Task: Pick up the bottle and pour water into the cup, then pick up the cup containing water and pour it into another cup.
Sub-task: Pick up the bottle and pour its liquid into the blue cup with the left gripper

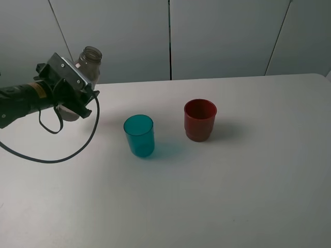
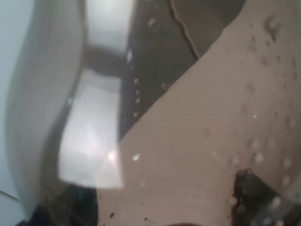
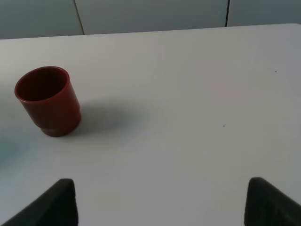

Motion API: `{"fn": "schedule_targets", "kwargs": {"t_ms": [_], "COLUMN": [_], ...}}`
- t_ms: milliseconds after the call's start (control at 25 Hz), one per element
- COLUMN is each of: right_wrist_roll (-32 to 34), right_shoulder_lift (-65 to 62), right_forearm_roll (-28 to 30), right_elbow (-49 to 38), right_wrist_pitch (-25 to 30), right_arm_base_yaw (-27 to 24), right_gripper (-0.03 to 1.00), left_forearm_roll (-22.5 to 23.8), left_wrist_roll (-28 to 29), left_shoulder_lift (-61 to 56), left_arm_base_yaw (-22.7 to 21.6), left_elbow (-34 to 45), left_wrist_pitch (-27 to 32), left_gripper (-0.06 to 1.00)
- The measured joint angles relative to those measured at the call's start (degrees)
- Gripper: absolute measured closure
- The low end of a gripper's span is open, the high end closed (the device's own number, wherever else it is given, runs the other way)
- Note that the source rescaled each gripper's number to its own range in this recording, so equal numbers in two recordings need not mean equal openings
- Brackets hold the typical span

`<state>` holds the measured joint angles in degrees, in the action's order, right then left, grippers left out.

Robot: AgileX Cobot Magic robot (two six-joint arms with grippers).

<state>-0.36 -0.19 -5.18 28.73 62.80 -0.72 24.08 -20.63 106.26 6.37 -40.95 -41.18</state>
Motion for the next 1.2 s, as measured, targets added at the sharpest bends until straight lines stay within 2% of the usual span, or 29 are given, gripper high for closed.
{"fn": "schedule_targets", "kwargs": {"t_ms": [160, 520, 760, 1040, 1200], "right_wrist_roll": [0.36, 0.36, 0.36, 0.00, 0.00], "right_shoulder_lift": [0.00, 0.00, 0.00, 0.00, 0.00], "right_forearm_roll": [0.00, 0.00, 0.00, 0.00, 0.00], "right_elbow": [0.00, 0.00, 0.00, 0.00, 0.00], "right_wrist_pitch": [0.00, 0.00, 0.00, 0.00, 0.00], "right_arm_base_yaw": [0.00, 0.00, 0.00, 0.00, 0.00], "right_gripper": [-0.03, -0.03, -0.03, -0.03, -0.03], "left_forearm_roll": [4.61, 9.29, 16.56, 21.04, 22.09], "left_wrist_roll": [-1.12, -1.90, -3.30, -10.15, -12.76], "left_shoulder_lift": [-3.77, -5.12, -5.12, -5.12, -5.12], "left_arm_base_yaw": [0.00, 0.00, 0.00, 0.00, 0.00], "left_elbow": [1.81, 4.56, 4.56, 4.68, 4.68], "left_wrist_pitch": [1.66, 1.43, 3.80, 7.50, 8.12], "left_gripper": [0.90, 0.90, 0.90, 0.90, 0.90]}}
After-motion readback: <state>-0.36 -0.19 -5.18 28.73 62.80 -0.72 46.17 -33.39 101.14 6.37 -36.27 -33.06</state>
